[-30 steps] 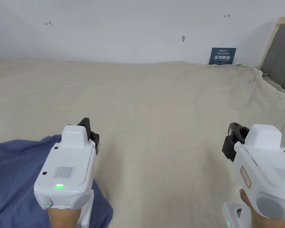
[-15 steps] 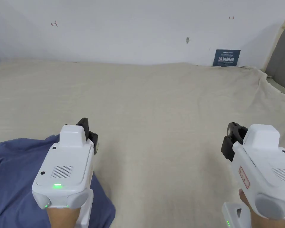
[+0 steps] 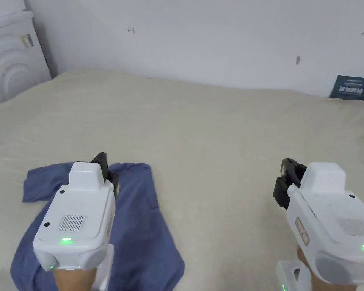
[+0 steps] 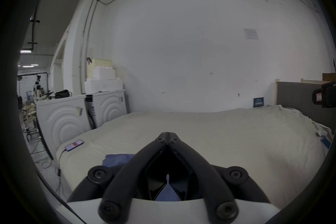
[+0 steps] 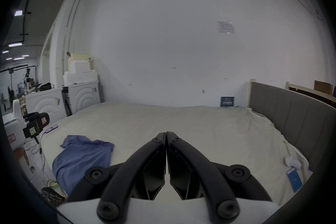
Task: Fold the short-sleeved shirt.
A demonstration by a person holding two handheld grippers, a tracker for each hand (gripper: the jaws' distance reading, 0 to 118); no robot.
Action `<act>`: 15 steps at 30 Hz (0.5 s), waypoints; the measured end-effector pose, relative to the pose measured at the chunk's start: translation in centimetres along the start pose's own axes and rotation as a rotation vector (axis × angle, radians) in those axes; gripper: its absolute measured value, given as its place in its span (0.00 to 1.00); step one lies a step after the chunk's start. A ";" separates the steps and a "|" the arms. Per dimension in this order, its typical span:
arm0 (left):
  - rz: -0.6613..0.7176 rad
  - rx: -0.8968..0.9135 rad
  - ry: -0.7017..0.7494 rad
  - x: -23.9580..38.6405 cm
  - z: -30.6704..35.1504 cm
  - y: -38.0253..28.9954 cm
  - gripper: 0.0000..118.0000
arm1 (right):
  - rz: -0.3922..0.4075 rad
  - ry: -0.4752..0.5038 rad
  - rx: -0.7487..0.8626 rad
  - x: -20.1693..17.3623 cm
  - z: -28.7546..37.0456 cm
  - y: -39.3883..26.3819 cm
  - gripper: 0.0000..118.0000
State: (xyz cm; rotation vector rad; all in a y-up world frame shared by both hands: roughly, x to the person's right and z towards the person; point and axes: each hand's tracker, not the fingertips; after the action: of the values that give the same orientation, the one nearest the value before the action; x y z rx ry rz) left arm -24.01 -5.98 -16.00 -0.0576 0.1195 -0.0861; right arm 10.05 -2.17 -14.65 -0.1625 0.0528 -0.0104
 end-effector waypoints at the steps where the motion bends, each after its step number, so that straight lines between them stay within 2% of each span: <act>1: -0.002 -0.003 0.023 -1.0 0.3 -0.1 0.00 | 0.001 0.025 0.000 -0.9 -0.5 0.0 0.00; 8: -0.003 -0.027 0.168 -7.7 2.6 -0.6 0.00 | 0.004 0.166 -0.009 -7.1 -2.6 0.0 0.00; 15: -0.001 -0.054 0.259 -12.0 4.3 -1.3 0.00 | 0.009 0.251 -0.018 -10.8 -3.9 -0.7 0.00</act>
State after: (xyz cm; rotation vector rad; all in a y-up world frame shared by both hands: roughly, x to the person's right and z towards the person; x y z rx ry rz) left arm -35.48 -5.94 -10.28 -0.1007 0.3806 -0.0906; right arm -0.97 -3.37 -17.80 -0.1780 0.3038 -0.0215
